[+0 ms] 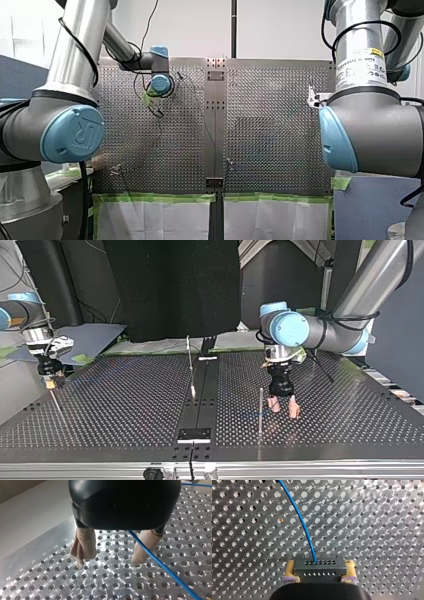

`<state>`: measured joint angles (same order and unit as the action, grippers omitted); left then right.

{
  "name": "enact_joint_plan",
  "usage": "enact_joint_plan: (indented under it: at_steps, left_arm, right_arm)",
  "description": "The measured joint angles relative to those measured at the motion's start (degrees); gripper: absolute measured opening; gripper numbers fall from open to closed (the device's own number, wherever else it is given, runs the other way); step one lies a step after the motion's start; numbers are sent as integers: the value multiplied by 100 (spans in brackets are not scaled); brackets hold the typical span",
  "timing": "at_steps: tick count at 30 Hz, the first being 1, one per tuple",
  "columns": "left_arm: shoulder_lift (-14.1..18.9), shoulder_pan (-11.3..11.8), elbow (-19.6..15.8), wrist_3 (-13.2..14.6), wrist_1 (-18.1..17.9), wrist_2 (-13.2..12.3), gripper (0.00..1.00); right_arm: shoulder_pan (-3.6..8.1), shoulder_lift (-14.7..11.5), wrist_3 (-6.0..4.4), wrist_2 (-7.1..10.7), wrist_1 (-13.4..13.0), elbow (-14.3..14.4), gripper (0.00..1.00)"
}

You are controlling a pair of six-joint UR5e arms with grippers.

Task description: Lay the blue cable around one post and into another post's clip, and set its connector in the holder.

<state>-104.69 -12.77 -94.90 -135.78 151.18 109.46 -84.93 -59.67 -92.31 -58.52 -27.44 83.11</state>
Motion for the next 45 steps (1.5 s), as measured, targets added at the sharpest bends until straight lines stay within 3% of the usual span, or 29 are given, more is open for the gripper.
enact_joint_plan:
  at_steps: [9,11,12,14,15,17,18,20,30,37,45]
  left_arm:
    - [-1,2,0,-1,0,2,98]
    - [-2,1,0,-1,0,2,98]
    - [-2,2,0,-1,0,3,98]
    - [-2,4,0,-1,0,2,98]
    - [-2,6,0,-2,0,2,98]
    - [-1,6,0,-3,0,3,98]
    - [-1,6,0,-4,0,2,98]
    - [-1,5,0,-8,0,1,98]
    - [-2,6,-1,-18,0,8,98]
    - [-2,6,0,-18,0,1,98]
    - [-2,8,0,-19,0,0,98]
  right_arm:
    - [6,10,0,-39,-31,1,2]
    - [7,10,11,-85,-33,1,22]
    - [7,11,15,-105,-33,0,22]
    - [7,11,22,-143,-33,0,44]
    - [7,11,23,-156,-33,0,44]
    - [7,11,25,-186,-33,1,61]
    - [6,11,26,-196,-33,1,61]
    - [3,11,26,-211,-33,1,75]
    - [-5,12,33,-222,-63,0,78]
    - [-43,9,35,-211,-53,2,99]
    - [-70,13,43,-188,-50,2,99]
